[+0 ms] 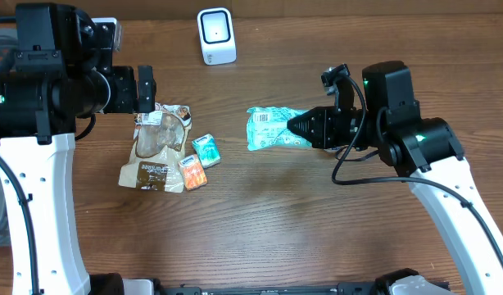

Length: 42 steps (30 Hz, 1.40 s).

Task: Scan the item barcode
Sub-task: 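Lift the wipes pack and carry it to the scanner, then hold the wipes pack in front of the scanner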

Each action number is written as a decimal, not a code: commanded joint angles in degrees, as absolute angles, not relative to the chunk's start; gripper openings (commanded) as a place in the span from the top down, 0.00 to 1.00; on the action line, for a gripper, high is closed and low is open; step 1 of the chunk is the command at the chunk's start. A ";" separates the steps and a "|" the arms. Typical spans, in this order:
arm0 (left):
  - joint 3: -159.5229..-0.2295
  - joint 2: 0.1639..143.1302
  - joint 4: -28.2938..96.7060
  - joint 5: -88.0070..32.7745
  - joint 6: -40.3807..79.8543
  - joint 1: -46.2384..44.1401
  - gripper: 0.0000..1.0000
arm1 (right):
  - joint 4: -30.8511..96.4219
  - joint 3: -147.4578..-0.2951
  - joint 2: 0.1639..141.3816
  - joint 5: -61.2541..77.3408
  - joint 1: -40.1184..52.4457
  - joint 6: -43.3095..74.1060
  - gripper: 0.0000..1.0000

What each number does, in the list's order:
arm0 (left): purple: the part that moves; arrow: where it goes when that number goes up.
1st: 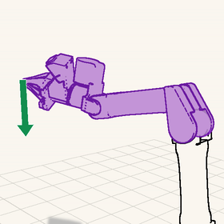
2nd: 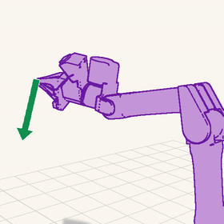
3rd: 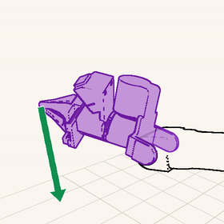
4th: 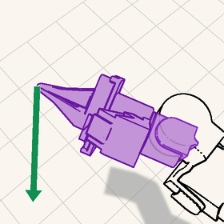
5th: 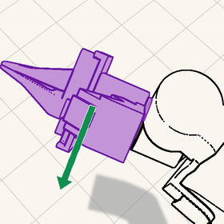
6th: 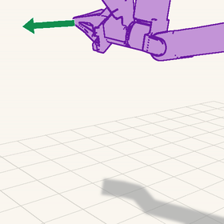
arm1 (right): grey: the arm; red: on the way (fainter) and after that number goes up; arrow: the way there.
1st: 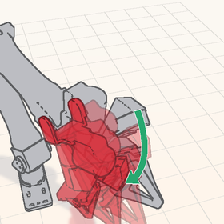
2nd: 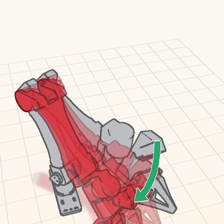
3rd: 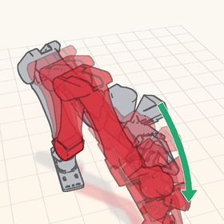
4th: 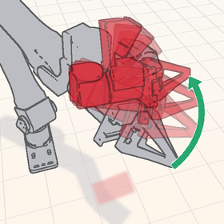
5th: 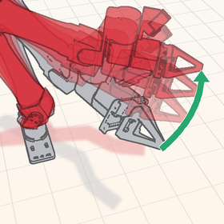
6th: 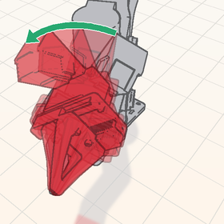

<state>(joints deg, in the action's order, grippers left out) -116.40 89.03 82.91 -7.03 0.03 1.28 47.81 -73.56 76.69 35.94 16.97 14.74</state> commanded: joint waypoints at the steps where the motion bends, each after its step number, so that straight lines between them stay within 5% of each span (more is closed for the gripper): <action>1: -117.10 88.82 82.85 -6.87 0.19 1.56 0.00 | 48.16 -74.39 76.18 30.85 17.65 18.70 0.96; 8: -117.10 88.82 82.85 -6.87 0.19 1.56 0.00 | 58.04 -88.97 87.70 21.87 20.03 18.74 0.96; 19: -117.10 88.82 82.85 -6.87 0.16 1.56 0.01 | 73.25 -144.14 122.37 -1.30 27.70 14.39 0.96; 23: -117.10 88.82 82.85 -6.87 0.16 1.56 0.00 | 64.60 -148.20 129.16 -13.19 29.80 10.74 0.96; 31: -117.10 88.82 82.85 -6.87 0.16 1.56 0.00 | 35.92 -147.37 141.53 -36.99 32.80 -15.25 0.96; 42: -117.10 88.82 82.85 -6.85 0.19 1.56 0.00 | 13.82 -147.33 150.58 -31.75 32.67 -55.27 0.96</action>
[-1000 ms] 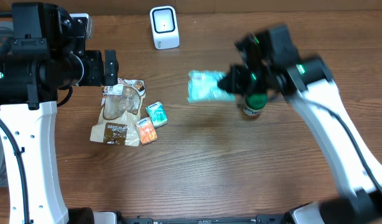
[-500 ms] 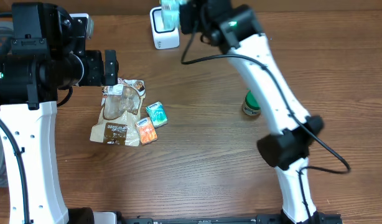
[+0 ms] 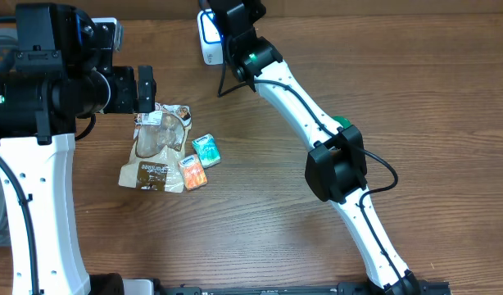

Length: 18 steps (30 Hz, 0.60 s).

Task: Scan the item barcode
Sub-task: 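Hold the wipes pack in front of the scanner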

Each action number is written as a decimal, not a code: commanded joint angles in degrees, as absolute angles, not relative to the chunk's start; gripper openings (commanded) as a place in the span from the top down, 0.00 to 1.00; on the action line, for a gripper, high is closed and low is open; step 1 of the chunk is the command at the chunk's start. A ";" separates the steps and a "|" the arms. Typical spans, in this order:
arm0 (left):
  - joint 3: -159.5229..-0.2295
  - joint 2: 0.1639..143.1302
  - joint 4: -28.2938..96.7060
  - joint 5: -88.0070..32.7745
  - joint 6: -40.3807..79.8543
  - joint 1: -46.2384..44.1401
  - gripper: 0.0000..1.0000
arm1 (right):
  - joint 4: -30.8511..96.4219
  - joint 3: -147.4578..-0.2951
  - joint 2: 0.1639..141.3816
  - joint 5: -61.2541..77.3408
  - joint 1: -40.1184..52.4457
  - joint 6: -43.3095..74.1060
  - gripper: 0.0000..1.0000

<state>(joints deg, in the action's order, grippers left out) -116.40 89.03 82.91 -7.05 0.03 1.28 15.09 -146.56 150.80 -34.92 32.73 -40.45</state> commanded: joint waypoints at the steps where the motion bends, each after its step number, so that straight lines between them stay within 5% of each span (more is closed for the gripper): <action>1: -117.10 88.82 82.85 -6.87 0.16 1.56 0.00 | 13.74 -147.06 150.69 -30.26 32.67 -57.67 0.96; 18: -117.10 88.82 82.85 -6.87 0.19 1.56 0.01 | 11.07 -145.32 151.57 -24.34 32.34 -68.79 0.96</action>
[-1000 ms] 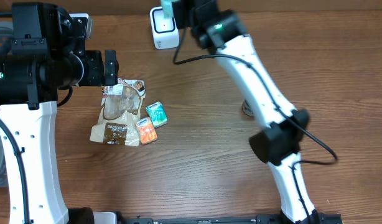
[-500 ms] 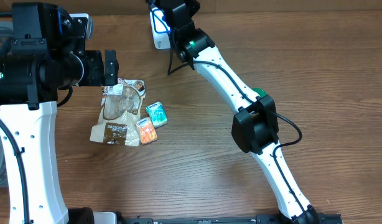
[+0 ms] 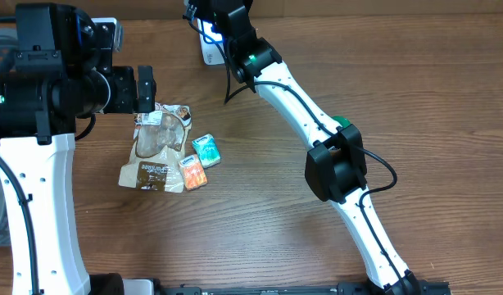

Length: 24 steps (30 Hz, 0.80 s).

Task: Scan the item barcode
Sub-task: 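Hold the wipes pack in front of the scanner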

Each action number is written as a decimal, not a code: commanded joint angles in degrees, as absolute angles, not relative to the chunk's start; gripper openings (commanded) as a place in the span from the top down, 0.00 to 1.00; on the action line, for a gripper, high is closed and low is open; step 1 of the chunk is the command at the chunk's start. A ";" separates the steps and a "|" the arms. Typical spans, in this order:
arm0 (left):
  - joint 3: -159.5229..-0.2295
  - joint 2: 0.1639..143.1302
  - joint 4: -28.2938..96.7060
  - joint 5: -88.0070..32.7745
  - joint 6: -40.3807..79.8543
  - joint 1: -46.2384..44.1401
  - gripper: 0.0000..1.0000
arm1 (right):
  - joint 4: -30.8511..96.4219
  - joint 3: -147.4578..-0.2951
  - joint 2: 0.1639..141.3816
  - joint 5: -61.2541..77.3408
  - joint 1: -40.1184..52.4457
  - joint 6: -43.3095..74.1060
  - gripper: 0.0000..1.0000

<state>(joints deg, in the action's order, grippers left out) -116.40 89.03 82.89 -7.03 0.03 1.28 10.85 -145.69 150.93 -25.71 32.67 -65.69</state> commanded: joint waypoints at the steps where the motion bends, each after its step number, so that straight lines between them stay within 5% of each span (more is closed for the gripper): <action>1: -117.10 88.82 82.85 -6.87 0.16 1.56 0.00 | 12.03 -145.32 151.83 -23.64 32.34 -69.58 0.96; 24: -117.10 88.82 82.85 -6.87 0.16 1.56 0.00 | 11.70 -145.32 152.20 -24.77 32.23 -70.24 0.96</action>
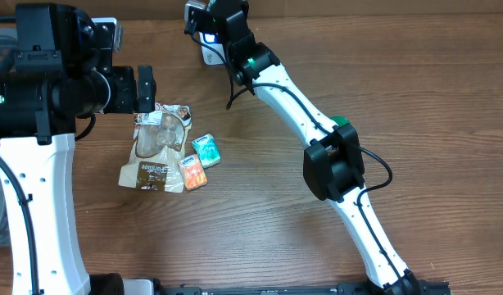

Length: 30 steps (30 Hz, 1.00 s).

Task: Scan the item barcode
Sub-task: 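Hold the wipes pack in front of the scanner, then carry the wipes pack back and lower it beside the jar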

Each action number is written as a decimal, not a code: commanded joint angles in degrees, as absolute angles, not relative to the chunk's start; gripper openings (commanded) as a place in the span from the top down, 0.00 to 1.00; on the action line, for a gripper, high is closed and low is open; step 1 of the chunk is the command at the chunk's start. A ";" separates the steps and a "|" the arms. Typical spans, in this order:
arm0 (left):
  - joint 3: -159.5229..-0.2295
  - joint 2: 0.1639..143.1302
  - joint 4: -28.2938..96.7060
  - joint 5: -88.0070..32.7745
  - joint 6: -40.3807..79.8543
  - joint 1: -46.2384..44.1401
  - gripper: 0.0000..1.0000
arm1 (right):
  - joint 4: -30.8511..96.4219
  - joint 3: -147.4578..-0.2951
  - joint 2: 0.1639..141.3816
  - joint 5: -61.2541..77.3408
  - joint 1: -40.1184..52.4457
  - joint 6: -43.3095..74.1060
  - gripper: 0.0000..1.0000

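Observation:
My right arm (pixel 284 86) reaches across the table to the far edge. Its wrist and gripper (pixel 204 16) hang over the white barcode scanner (pixel 209 51), of which only the lower part and a blue glow show. No item shows in the gripper, and the wrist hides its fingers. At the left, my left gripper (pixel 145 88) hovers still over the top of a brown snack bag (pixel 157 156). Whether its fingers are apart cannot be made out from above.
A teal packet (pixel 206 150) and an orange packet (pixel 192 173) lie beside the brown bag. The left arm's white link (pixel 38 213) runs down the left side. The table's far edge passes right behind the scanner.
The right wrist has shifted slightly left and further back over the scanner, covering more of it. The left arm and the items on the table are unchanged.
First my right gripper held a light teal packet at mid-table on the right. At the following moment the arm was stretched out to the scanner at the far edge, the packet out of sight beneath it. It has stayed there, edging left. The left arm never moved.

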<state>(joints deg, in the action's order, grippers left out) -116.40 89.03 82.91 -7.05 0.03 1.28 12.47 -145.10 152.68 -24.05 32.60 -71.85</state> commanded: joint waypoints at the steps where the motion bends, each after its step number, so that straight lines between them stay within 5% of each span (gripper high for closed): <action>1: -117.10 88.82 82.85 -6.87 0.16 1.56 0.00 | 11.70 -145.32 151.79 -24.75 32.23 -68.88 0.96; 14: -117.10 88.82 82.85 -6.87 0.19 1.56 0.00 | 25.26 -145.34 132.16 -19.11 31.14 -34.50 0.96; 30: -117.10 88.82 82.85 -6.87 0.16 1.56 0.00 | 90.17 -144.94 116.31 -17.85 29.10 20.49 0.96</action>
